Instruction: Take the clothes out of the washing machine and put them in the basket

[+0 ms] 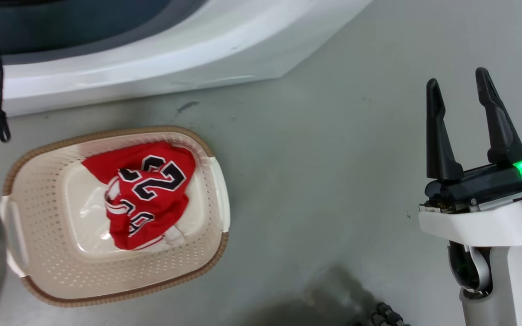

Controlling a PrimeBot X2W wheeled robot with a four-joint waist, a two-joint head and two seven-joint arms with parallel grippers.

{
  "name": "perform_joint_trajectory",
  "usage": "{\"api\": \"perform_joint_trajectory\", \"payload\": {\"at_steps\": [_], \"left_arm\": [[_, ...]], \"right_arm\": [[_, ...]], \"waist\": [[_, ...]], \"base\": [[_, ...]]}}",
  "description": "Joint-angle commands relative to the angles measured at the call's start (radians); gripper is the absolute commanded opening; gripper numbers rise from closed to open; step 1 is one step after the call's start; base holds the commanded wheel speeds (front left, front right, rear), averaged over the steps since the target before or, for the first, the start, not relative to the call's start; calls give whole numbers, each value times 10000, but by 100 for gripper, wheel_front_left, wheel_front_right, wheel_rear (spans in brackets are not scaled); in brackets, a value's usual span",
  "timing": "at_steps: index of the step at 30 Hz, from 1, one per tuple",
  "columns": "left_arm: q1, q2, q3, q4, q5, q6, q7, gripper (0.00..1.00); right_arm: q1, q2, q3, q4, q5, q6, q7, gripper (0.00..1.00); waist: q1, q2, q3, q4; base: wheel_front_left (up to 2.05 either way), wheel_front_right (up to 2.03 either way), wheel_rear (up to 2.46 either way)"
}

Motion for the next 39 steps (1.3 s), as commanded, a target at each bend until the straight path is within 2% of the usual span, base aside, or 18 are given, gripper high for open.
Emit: {"api": "perform_joint_trajectory", "payload": {"at_steps": [1,9,17,29,30,31,39], "left_arm": [[-473,238,-76,325,87,-108,481,100],[-1910,807,-802,1227,616,-307,2171,100],[-2954,1114,-877,2116,537,-234,3941,100],[-3021,1215,-1181,2538,527,-141,4116,100],[-2998,1208,-1200,2565,517,-145,4091,34],[-2975,1208,-1221,2587,505,-157,4062,0],[-2820,1290,-1372,2502,455,-177,3341,0]], "right_arm": [[-222,15,46,-105,104,-7,-24,100],[-387,14,81,-272,431,-7,-24,100],[-484,14,176,-384,618,-7,-24,100],[-435,14,270,-460,805,-7,-24,100],[-447,14,271,-462,807,-7,-24,100],[-456,14,272,-467,804,-7,-24,100],[-470,14,225,-445,712,-7,-24,100]], "waist": [[-1,0,552,-401],[-1,0,1266,-677],[-1,0,1764,-1059],[-1,0,2130,-1221],[-1,0,2141,-1222],[-1,0,2147,-1223],[-1,0,2047,-1175]], "base": [[0,0,0],[0,0,0],[0,0,0],[0,0,0],[0,0,0],[0,0,0],[0,0,0]]}}
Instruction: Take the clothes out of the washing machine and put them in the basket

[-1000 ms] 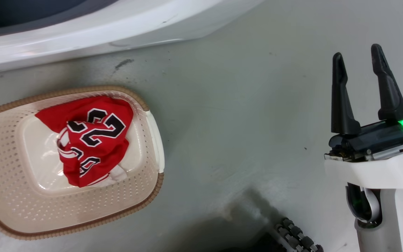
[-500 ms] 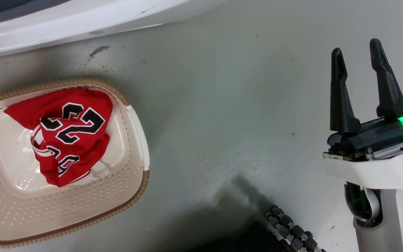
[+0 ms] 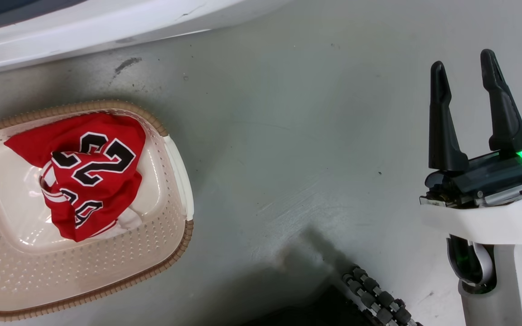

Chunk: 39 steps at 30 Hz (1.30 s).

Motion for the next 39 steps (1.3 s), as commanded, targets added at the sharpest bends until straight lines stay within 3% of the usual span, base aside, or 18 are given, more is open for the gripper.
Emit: {"api": "perform_joint_trajectory", "payload": {"at_steps": [1,10,28,34,39], "left_arm": [[500,115,-45,142,18,10,-272,0],[842,-78,-92,16,-292,-77,-2035,0],[3920,-1433,-195,38,-1542,-331,-5716,0],[5348,-1762,-541,-914,-1985,-333,-6100,0],[6626,-1862,-501,-2521,-2378,-334,-6154,0]], "right_arm": [[-124,12,-26,2,-43,-7,-24,100],[12,11,-135,144,-293,-7,-24,100],[756,9,-363,571,-1081,-7,-24,100],[1136,7,-420,692,-1327,-7,-24,100],[1458,7,-423,818,-1452,-7,-24,100]], "waist": [[0,0,-72,36],[0,0,-920,346],[0,0,-3419,1595],[0,0,-4190,1986],[0,0,-4830,2296]], "base": [[0,0,0],[0,0,0],[0,0,0],[0,0,0],[0,0,0]]}}
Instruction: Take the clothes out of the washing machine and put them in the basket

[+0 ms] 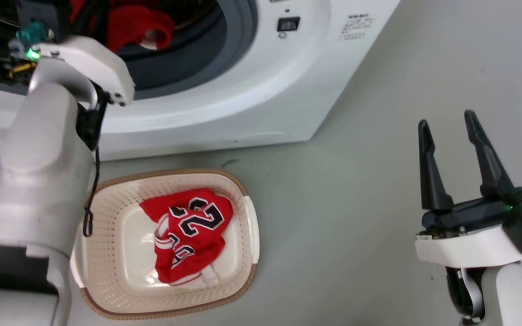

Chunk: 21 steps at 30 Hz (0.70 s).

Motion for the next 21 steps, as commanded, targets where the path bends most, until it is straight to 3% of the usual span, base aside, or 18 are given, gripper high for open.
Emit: {"api": "perform_joint_trajectory", "payload": {"at_steps": [1,7,21], "left_arm": [[537,50,106,-604,-104,1,-70,0],[2363,62,182,-2888,-87,90,-67,0],[5847,366,-58,-8167,-6,873,521,0]], "right_arm": [[178,3,17,35,-73,-7,-24,100],[584,2,-2,127,-158,-7,-24,100],[1365,3,-38,386,-287,-7,-24,100]], "waist": [[1,0,-501,312],[1,0,-1191,551],[1,0,-2426,841]], "base": [[0,0,0],[0,0,0],[0,0,0]]}}
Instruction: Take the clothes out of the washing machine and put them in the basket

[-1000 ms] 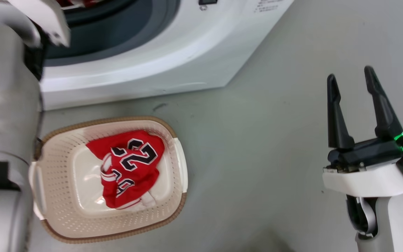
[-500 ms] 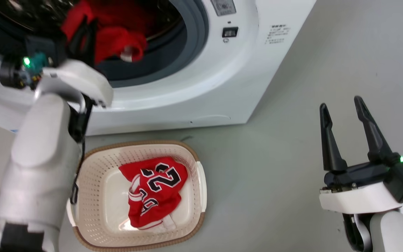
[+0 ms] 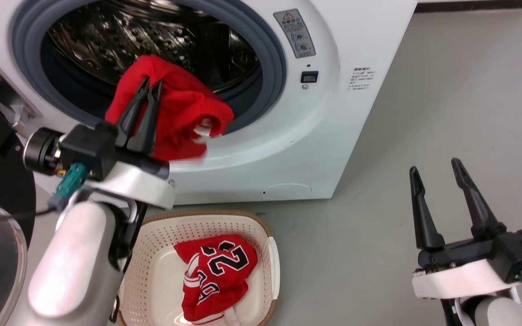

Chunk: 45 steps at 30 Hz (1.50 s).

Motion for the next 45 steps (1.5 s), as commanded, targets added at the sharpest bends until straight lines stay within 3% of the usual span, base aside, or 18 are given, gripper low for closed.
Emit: {"api": "perform_joint_trajectory", "payload": {"at_steps": [1,10,20,31,45], "left_arm": [[242,54,19,-326,-19,83,83,0],[1874,531,-157,-2898,145,517,1038,0],[3024,397,-496,-3046,-189,646,1234,0],[3254,-45,-1071,-829,-498,253,679,0],[1332,-586,-1180,4512,-712,-331,-201,0]], "right_arm": [[149,5,0,26,-12,-7,-24,100],[395,5,-49,63,30,-7,-24,100],[82,5,-89,-36,97,-7,-24,100],[-601,4,-241,-229,64,-7,-24,100],[-1708,5,-287,-484,171,-7,-24,100]], "waist": [[2,-1,-143,33],[2,-1,-423,65],[2,-1,69,-4],[2,-1,1650,-168],[2,-1,3867,-507]], "base": [[0,0,0],[0,0,0],[0,0,0],[0,0,0],[0,0,0]]}}
